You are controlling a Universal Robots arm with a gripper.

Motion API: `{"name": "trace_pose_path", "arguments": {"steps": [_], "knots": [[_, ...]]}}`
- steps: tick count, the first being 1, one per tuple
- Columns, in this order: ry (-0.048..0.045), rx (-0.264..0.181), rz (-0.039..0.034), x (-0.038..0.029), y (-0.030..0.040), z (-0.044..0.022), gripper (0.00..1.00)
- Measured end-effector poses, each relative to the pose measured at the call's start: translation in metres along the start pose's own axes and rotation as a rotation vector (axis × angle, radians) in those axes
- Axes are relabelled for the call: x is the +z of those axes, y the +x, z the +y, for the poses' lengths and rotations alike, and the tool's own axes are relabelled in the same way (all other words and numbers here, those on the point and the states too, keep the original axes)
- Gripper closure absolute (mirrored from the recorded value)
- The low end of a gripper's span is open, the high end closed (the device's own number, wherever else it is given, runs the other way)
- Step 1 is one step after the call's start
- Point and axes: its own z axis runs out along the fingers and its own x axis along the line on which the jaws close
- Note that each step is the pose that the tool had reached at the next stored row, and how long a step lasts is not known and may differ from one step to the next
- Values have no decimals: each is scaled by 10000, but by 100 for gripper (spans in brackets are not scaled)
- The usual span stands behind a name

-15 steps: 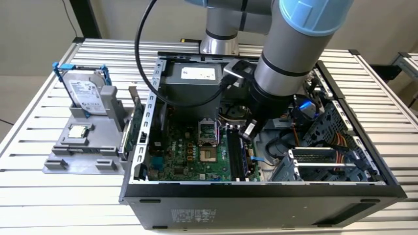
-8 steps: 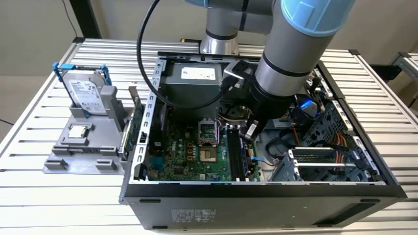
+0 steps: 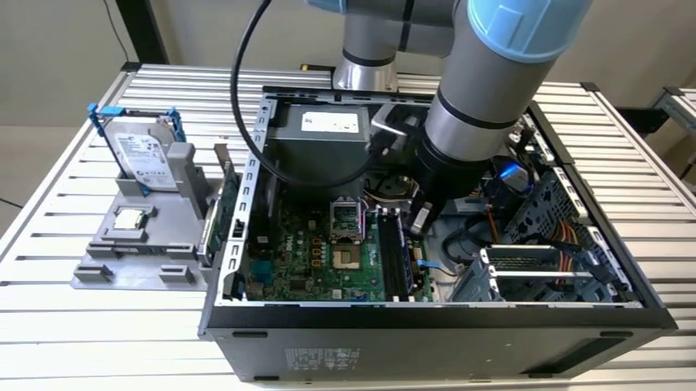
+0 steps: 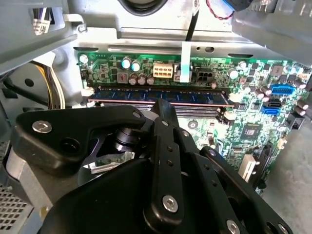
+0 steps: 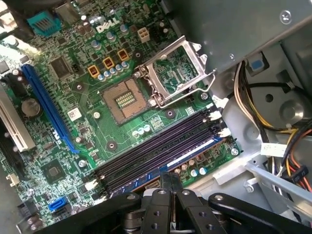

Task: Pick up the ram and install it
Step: 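Press down the ram until it locks into place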

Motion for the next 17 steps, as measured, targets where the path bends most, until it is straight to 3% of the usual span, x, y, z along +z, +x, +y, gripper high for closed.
{"name": "trace_pose_path", "arguments": {"steps": [17], "knots": [[-100,-1523,-44,31,-28,15,100]]}}
